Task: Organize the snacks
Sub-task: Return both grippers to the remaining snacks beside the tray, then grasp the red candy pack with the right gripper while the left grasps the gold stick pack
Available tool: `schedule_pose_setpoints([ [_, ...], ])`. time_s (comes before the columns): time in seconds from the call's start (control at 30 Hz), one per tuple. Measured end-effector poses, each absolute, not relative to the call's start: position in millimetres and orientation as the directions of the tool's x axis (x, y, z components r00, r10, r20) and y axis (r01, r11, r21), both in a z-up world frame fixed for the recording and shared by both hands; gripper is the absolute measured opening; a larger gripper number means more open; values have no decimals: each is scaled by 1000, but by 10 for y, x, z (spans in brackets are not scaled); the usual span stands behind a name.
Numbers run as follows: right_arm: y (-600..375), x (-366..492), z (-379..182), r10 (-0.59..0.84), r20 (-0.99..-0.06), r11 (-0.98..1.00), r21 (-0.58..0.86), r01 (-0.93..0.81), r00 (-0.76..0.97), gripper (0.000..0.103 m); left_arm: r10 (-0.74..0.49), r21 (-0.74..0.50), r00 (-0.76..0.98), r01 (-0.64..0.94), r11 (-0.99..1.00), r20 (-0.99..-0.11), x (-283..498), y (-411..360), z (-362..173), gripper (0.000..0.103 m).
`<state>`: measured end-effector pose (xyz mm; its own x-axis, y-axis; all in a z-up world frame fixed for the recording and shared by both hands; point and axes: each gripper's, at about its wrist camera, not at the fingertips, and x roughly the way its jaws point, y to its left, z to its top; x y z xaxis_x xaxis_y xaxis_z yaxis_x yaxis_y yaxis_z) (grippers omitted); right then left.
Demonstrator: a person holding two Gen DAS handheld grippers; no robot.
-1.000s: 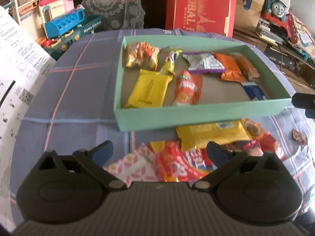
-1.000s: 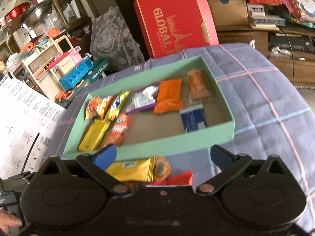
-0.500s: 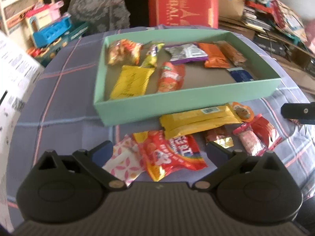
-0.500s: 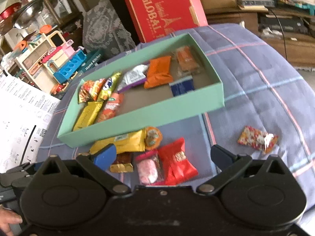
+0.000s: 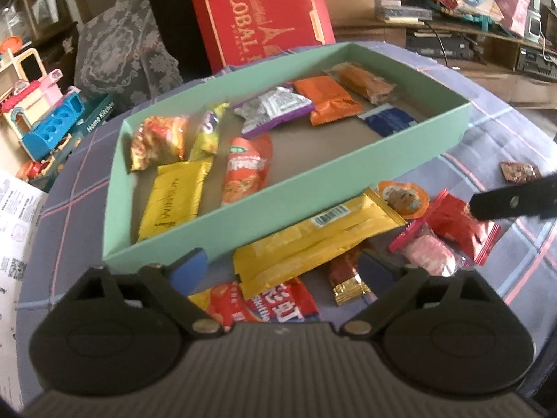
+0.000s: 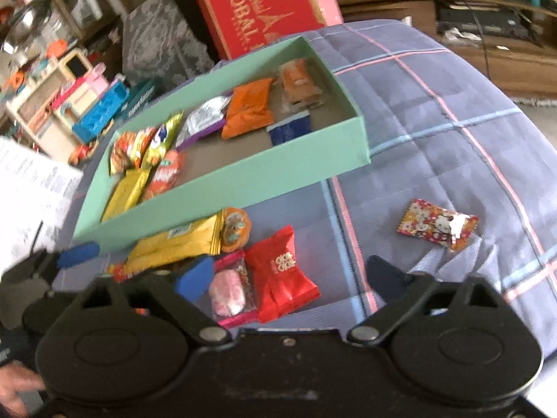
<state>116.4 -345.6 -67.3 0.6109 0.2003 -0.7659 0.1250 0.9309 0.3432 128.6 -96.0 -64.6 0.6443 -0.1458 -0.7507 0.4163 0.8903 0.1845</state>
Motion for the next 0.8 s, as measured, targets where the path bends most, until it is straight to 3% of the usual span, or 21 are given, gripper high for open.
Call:
schedule_pose_setpoints([
  [0.07, -3389, 1209, -728, 210, -778, 939, 330, 100, 592, 68, -146, 177, 631, 420, 890, -762, 1327, -968, -690, 84],
  [0.2, -3268, 1283, -819, 209, -794, 956, 288, 50, 571, 55, -161, 155, 600, 440, 884, -783, 1388, -983, -764, 58],
  [0.23, -3245, 1296, -833, 204, -797, 961, 274, 40, 569, 48, -173, 144, 594, 448, 883, -786, 1392, -993, -765, 51],
  [0.33, -3224, 1324, -861, 194, -798, 968, 251, 23, 571, 40, -183, 164, 586, 488, 857, -789, 1358, -1085, -749, 37],
  [0.57, -3449, 1304, -888, 173, -780, 961, 266, 70, 602, 35, -255, 91, 488, 579, 810, -835, 1241, -1328, -782, 37],
  [0.7, -3625, 1209, -914, 165, -771, 956, 279, 94, 615, 35, -278, 87, 504, 586, 806, -818, 1164, -1355, -691, 37],
  [0.8, -3684, 1172, -927, 174, -764, 950, 296, 98, 621, 35, -256, 151, 570, 569, 809, -781, 1186, -1330, -606, 56],
])
